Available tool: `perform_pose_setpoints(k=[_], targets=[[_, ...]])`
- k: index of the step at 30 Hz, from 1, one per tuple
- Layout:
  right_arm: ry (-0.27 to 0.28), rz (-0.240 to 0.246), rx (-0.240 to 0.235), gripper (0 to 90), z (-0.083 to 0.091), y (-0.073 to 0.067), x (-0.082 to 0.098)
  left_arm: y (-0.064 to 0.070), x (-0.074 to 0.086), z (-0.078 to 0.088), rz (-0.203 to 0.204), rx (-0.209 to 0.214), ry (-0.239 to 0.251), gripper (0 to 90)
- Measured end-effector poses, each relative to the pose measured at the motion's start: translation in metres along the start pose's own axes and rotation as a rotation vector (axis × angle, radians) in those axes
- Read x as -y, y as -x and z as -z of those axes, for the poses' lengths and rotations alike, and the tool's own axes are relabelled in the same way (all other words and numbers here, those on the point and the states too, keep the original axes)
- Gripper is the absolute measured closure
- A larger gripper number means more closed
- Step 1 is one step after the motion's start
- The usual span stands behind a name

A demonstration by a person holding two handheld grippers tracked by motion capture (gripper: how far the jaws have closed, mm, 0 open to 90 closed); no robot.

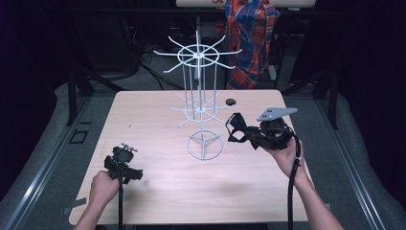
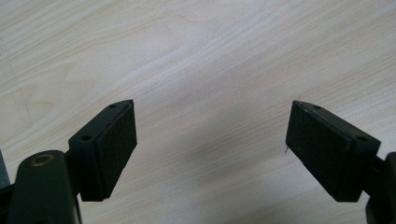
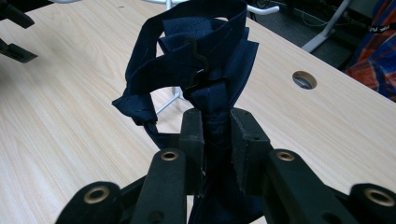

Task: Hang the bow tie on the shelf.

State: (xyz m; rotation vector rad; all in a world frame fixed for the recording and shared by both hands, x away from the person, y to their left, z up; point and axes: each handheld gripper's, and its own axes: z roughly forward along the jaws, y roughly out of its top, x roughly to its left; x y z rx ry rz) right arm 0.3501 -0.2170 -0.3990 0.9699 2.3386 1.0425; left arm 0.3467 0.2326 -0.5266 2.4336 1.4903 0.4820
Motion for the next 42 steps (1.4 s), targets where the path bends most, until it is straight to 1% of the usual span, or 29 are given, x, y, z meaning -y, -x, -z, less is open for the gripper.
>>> perform_pose_setpoints(k=[2,8,9,13,19,28,42], targets=[[0.001,-0.007,-0.002,75.8,-0.002,0.000,0.001,0.000,0.000,0.000,-0.001,0.000,-0.001,16.8],[-0.024,-0.006,-0.001,75.8,-0.007,0.001,0.003,0.000,0.000,0.000,0.000,0.000,0.000,16.7],[-0.032,0.000,0.002,75.7,-0.009,0.001,0.003,0.000,0.000,0.000,0.000,-0.001,0.000,16.8],[-0.035,-0.003,0.000,75.7,-0.012,0.000,0.003,0.000,0.000,0.000,0.000,-0.001,0.001,16.8],[-0.059,0.011,0.002,75.7,-0.018,-0.002,0.002,0.000,0.000,0.000,-0.001,0.002,0.000,16.8],[-0.065,0.011,-0.006,75.7,-0.026,-0.003,0.000,0.000,0.000,-0.001,0.000,0.003,0.000,16.8],[-0.072,0.021,-0.037,75.7,-0.040,-0.009,-0.007,0.001,0.000,-0.001,-0.002,0.006,-0.001,16.8]])
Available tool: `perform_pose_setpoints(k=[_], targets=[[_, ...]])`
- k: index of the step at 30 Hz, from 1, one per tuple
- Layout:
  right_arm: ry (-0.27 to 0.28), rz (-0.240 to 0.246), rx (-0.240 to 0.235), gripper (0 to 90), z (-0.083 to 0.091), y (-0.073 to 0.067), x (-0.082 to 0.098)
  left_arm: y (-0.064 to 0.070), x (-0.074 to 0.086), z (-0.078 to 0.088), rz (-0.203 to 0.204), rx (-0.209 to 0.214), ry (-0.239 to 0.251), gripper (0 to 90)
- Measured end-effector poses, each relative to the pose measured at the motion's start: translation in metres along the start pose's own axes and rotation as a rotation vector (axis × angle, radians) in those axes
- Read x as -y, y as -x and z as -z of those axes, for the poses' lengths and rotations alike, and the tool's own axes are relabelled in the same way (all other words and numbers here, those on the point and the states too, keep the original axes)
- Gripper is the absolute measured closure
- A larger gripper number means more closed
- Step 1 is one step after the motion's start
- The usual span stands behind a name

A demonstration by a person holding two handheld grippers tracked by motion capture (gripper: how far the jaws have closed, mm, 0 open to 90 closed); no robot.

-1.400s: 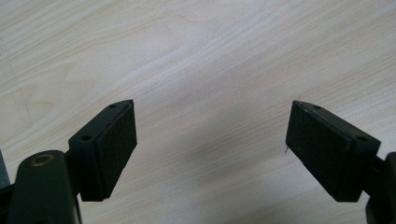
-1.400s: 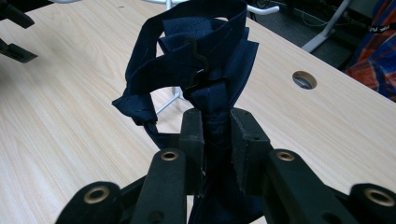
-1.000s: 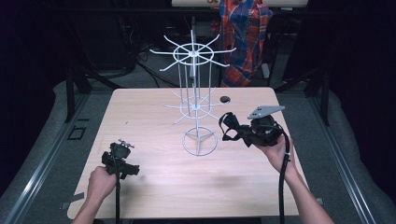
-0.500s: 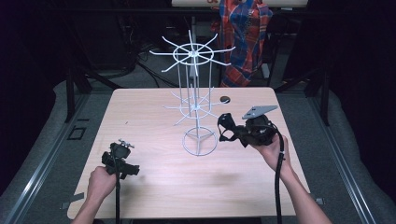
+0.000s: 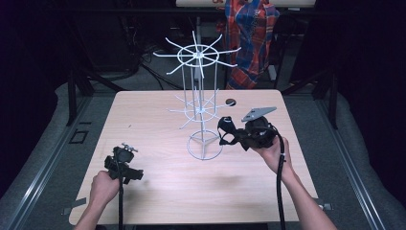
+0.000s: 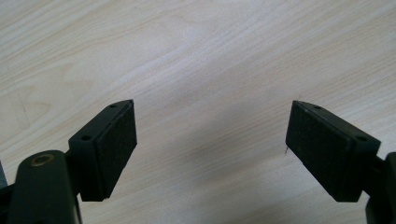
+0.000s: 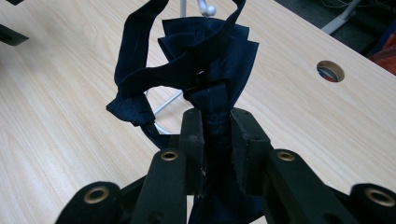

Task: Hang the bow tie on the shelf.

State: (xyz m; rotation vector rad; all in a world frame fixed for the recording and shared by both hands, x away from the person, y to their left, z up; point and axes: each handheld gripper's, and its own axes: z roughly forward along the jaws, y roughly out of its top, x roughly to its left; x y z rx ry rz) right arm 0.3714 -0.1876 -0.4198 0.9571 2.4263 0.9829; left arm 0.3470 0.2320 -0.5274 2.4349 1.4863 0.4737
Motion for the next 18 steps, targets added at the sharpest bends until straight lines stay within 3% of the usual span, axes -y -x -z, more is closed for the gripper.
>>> perform_pose_setpoints(k=[18], targets=[[-0.011,0.010,-0.013,75.7,-0.017,-0.005,-0.011,-0.001,0.000,0.001,-0.003,-0.002,0.011,16.7]])
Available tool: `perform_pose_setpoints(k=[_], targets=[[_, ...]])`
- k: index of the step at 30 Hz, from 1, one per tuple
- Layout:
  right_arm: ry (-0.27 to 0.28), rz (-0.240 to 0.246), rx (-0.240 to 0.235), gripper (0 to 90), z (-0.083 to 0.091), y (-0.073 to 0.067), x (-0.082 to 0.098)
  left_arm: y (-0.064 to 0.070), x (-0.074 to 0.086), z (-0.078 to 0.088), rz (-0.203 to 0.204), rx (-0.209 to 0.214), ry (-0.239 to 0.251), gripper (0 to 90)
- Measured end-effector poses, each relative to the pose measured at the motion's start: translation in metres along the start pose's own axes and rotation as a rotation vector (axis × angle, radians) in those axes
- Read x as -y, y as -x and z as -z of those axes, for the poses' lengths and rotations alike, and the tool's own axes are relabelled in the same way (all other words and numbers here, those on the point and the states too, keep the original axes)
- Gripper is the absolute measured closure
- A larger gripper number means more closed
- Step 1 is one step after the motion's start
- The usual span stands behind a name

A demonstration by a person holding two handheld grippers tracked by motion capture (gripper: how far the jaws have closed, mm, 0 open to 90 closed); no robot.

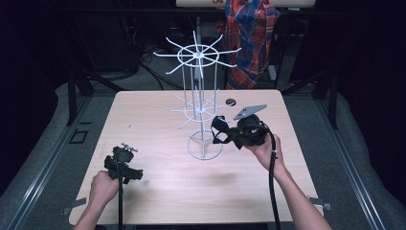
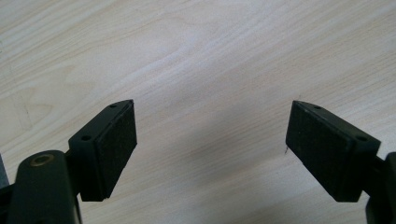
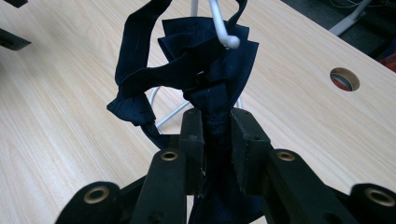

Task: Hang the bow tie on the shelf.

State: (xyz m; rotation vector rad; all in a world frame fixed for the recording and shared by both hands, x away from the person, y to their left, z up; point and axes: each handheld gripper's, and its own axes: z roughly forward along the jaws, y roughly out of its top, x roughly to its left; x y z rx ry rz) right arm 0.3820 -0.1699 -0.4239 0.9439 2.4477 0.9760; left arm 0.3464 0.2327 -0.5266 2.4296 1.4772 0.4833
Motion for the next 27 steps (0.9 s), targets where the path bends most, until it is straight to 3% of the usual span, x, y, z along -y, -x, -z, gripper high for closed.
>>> perform_pose_setpoints(k=[27], targets=[[-0.034,-0.010,-0.019,75.5,-0.028,-0.004,-0.001,0.000,0.000,-0.001,-0.002,0.001,-0.005,16.7]])
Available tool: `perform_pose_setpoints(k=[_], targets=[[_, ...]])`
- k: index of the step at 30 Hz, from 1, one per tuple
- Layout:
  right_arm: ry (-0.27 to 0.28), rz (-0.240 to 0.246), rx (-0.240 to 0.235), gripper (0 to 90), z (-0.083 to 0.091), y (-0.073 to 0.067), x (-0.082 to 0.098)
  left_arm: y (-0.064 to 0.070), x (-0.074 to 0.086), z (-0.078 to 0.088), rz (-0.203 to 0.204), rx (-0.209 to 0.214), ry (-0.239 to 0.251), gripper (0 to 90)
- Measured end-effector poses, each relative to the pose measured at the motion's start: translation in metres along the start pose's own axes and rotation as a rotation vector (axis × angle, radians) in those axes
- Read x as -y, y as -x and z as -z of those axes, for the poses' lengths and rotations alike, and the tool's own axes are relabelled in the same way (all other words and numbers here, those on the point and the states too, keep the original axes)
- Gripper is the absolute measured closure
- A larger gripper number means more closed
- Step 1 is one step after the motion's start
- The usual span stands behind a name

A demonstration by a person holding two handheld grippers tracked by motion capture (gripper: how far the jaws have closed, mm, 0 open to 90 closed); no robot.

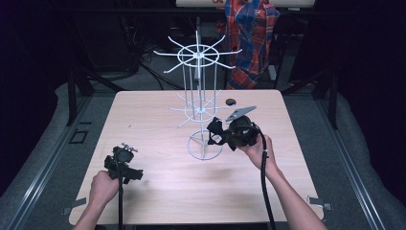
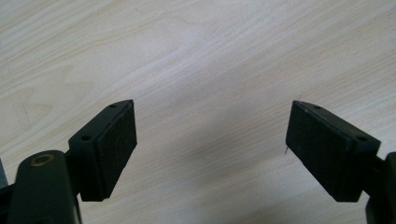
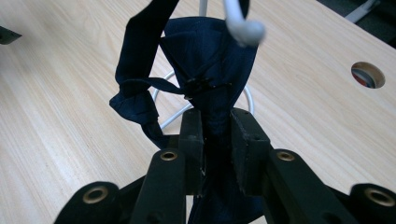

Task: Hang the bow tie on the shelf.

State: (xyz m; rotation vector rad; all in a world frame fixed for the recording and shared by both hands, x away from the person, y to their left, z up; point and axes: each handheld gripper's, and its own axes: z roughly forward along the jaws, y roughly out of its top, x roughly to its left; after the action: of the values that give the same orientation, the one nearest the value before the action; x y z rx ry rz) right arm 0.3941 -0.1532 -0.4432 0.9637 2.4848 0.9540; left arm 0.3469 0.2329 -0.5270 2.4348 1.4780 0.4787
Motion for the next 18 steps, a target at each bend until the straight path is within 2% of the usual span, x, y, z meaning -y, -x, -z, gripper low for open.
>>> perform_pose_setpoints(k=[18], targets=[[0.003,-0.064,-0.007,74.6,-0.013,0.005,0.008,0.000,0.000,0.000,0.000,-0.002,0.002,16.8]])
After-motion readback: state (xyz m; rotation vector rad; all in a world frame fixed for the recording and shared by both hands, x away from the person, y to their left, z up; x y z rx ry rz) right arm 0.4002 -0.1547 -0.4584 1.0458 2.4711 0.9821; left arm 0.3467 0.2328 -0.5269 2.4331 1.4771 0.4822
